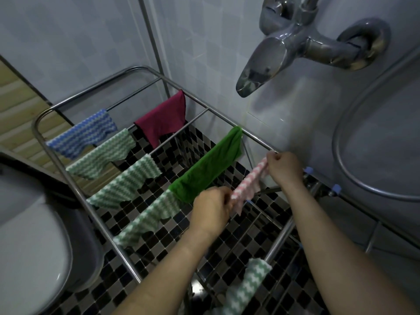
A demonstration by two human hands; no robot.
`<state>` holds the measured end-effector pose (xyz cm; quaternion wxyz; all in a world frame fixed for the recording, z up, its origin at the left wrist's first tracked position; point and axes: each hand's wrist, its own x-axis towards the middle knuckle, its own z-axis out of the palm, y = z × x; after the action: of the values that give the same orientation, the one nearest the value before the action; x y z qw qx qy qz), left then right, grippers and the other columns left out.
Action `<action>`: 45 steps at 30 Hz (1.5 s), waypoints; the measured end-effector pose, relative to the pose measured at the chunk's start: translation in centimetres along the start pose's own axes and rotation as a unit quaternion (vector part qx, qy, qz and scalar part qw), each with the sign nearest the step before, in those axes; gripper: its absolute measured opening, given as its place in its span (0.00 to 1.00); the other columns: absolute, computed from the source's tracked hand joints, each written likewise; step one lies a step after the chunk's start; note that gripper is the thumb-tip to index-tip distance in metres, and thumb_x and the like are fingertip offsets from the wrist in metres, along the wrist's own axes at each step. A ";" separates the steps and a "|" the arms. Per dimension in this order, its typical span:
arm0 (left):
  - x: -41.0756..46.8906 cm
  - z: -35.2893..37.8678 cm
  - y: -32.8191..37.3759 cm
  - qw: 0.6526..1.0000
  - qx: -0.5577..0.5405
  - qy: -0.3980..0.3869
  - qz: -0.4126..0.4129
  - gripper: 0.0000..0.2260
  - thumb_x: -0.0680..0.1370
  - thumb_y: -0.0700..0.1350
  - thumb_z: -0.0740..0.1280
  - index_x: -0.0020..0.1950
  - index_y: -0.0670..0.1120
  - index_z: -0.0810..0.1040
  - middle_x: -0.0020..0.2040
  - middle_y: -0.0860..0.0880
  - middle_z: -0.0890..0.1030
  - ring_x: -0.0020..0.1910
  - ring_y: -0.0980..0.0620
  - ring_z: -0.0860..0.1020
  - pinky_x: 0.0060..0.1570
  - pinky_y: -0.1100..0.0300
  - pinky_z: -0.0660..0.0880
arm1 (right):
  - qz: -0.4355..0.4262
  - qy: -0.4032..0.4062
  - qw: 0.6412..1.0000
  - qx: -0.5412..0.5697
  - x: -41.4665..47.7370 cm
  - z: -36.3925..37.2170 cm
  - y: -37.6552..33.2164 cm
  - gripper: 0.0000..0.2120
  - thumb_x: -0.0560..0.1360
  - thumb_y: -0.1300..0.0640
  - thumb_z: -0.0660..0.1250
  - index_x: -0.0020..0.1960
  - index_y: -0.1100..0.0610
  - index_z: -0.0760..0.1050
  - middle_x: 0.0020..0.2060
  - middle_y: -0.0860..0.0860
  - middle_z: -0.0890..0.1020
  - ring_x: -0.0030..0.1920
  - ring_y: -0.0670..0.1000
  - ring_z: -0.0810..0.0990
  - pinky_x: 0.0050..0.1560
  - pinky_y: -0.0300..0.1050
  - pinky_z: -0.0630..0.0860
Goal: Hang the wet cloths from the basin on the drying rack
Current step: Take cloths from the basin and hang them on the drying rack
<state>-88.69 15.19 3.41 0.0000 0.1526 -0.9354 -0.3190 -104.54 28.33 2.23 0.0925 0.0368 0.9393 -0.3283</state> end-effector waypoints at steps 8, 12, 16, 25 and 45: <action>-3.1 -3.0 -1.6 1.000 0.021 -0.005 -0.012 0.14 0.76 0.50 0.70 0.61 0.50 0.79 0.55 0.50 0.80 0.53 0.51 0.78 0.54 0.55 0.77 | -0.088 -0.065 0.973 -0.202 -1.7 -3.0 -1.8 0.25 0.78 0.44 0.52 0.49 0.61 0.79 0.48 0.62 0.82 0.49 0.61 0.80 0.52 0.52 0.76; -7.2 -5.0 -3.8 0.995 0.069 -0.042 -0.052 0.16 0.76 0.54 0.70 0.63 0.52 0.77 0.58 0.52 0.79 0.54 0.53 0.78 0.54 0.58 0.76 | -0.202 -0.218 0.941 -0.159 -6.3 -3.3 -4.1 0.07 0.77 0.52 0.65 0.45 0.53 0.78 0.39 0.52 0.81 0.40 0.50 0.78 0.47 0.46 0.74; -10.5 -6.4 -5.7 0.987 0.113 -0.081 -0.080 0.17 0.74 0.54 0.71 0.63 0.53 0.77 0.57 0.52 0.79 0.55 0.51 0.78 0.52 0.58 0.75 | -0.291 -0.309 0.892 -0.156 -11.2 -1.5 -5.2 0.09 0.77 0.55 0.68 0.56 0.54 0.80 0.45 0.48 0.82 0.44 0.46 0.79 0.47 0.43 0.76; -15.1 -5.4 -7.4 0.982 0.168 -0.051 -0.065 0.09 0.72 0.39 0.68 0.49 0.50 0.78 0.43 0.50 0.79 0.44 0.49 0.78 0.44 0.57 0.76 | -0.366 -0.282 0.822 -0.334 -15.9 2.7 -6.3 0.09 0.77 0.56 0.66 0.55 0.53 0.82 0.55 0.52 0.74 0.52 0.55 0.78 0.51 0.47 0.76; -38.4 -9.6 -9.7 0.919 -0.122 0.270 -0.258 0.09 0.81 0.46 0.63 0.57 0.51 0.81 0.49 0.56 0.82 0.47 0.60 0.79 0.50 0.63 0.77 | -0.495 -0.319 0.801 -0.108 -38.2 5.2 -9.2 0.08 0.79 0.54 0.64 0.53 0.51 0.81 0.44 0.44 0.82 0.45 0.43 0.78 0.46 0.37 0.72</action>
<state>-48.38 13.20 9.00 0.1888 0.4680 -0.7816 -0.3667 -67.53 17.55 11.41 0.2150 -0.5502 0.7767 -0.2188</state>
